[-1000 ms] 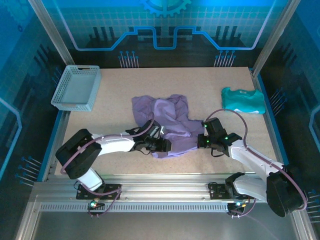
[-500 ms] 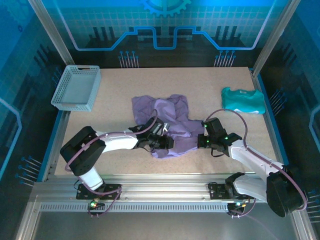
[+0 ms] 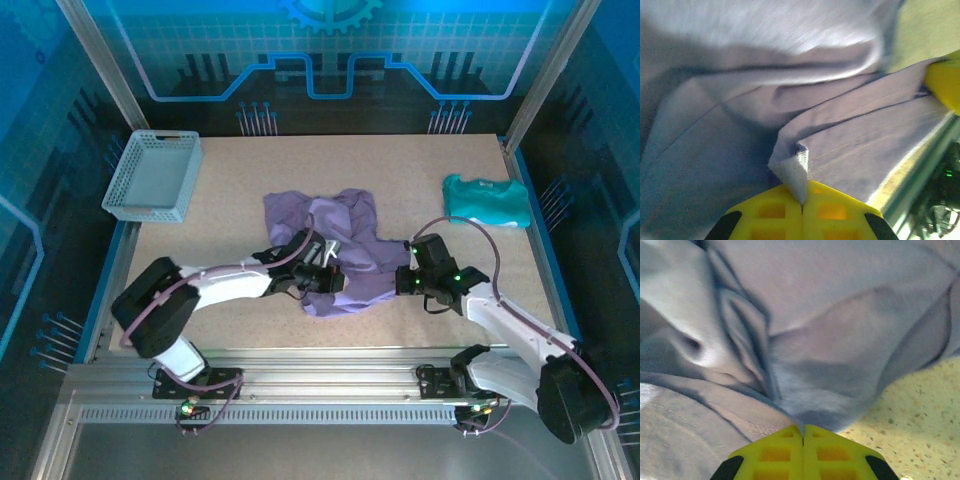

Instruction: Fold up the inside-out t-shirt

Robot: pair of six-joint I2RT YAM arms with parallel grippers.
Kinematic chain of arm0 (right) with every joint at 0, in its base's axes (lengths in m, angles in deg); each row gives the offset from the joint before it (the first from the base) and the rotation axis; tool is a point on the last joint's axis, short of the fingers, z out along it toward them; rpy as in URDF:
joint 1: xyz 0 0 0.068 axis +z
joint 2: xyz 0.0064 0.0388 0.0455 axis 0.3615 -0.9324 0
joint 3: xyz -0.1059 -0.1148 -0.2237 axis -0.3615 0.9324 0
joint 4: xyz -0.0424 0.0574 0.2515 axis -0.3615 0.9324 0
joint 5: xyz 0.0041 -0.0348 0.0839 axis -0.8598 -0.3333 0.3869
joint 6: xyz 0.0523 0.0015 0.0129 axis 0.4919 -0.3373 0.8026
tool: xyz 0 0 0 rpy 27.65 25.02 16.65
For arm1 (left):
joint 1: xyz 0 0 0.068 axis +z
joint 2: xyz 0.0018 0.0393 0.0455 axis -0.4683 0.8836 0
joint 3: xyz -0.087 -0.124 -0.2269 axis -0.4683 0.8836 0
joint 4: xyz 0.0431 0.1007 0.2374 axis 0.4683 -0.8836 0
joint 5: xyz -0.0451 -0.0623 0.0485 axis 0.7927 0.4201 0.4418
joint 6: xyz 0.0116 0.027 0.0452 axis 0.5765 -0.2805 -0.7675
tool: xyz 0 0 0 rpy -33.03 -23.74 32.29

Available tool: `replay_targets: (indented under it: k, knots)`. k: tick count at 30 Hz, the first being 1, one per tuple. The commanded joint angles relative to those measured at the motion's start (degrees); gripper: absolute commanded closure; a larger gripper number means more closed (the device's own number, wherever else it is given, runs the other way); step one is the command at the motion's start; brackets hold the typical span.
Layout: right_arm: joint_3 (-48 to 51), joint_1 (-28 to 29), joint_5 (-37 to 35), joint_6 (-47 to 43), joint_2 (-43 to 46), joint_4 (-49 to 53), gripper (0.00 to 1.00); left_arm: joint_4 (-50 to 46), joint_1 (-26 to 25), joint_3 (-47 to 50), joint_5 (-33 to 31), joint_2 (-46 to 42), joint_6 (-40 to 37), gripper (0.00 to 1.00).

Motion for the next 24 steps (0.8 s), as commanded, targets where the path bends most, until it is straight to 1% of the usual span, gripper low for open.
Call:
replay_targets:
  k: [1, 4, 6, 7, 8, 10, 12, 14, 17, 18, 19, 24]
  knots:
    - [-3.6, 0.3, 4.9, 3.1, 3.1, -2.7, 0.94, -0.5, 2.2, 0.9, -2.9, -10.5, -5.6, 1.00]
    - [-4.5, 4.3, 6.9, 7.4, 2.2, -9.2, 0.90, -4.5, 5.9, 1.2, -6.7, -19.3, -7.3, 1.00]
    - [-7.3, 8.2, 8.5, 8.3, -1.1, -13.7, 0.83, -8.6, 9.2, 0.8, -11.2, -25.4, -7.5, 1.00]
    - [-9.8, 9.7, 9.9, 7.4, -3.0, -13.8, 0.78, -10.3, 11.0, 0.5, -13.2, -28.1, -7.3, 1.00]
    - [-13.3, 11.1, 10.4, 5.5, -5.2, -11.7, 0.74, -12.4, 13.2, -0.1, -15.0, -30.6, -6.8, 1.00]
    - [-19.2, 12.0, 7.7, 0.7, -7.6, -5.3, 0.66, -16.9, 17.9, -1.8, -16.1, -34.1, -6.4, 1.00]
    - [-20.6, 9.9, 3.1, -2.5, -8.0, -1.4, 0.58, -21.1, 22.8, -3.8, -16.3, -36.1, -6.6, 1.00]
    - [-19.9, 6.1, 0.8, -3.2, -8.7, 0.3, 0.52, -24.4, 26.7, -5.5, -16.0, -36.5, -6.9, 1.00]
    - [-19.3, -0.1, 0.6, -3.0, -13.4, 1.6, 0.47, -27.0, 31.4, -7.5, -14.1, -36.3, -6.7, 1.00]
    - [-19.7, -1.1, 0.0, -3.6, -15.6, 1.8, 0.41, -27.1, 32.3, -7.8, -13.3, -36.3, -6.7, 1.00]
    - [-20.4, -1.5, -1.2, -4.5, -17.6, 2.3, 0.39, -27.1, 33.1, -8.0, -12.6, -36.3, -6.6, 1.00]
    - [-27.0, -2.2, -8.8, -10.7, -28.5, 6.6, 0.36, -27.0, 34.5, -8.9, -10.7, -35.2, -6.7, 1.00]
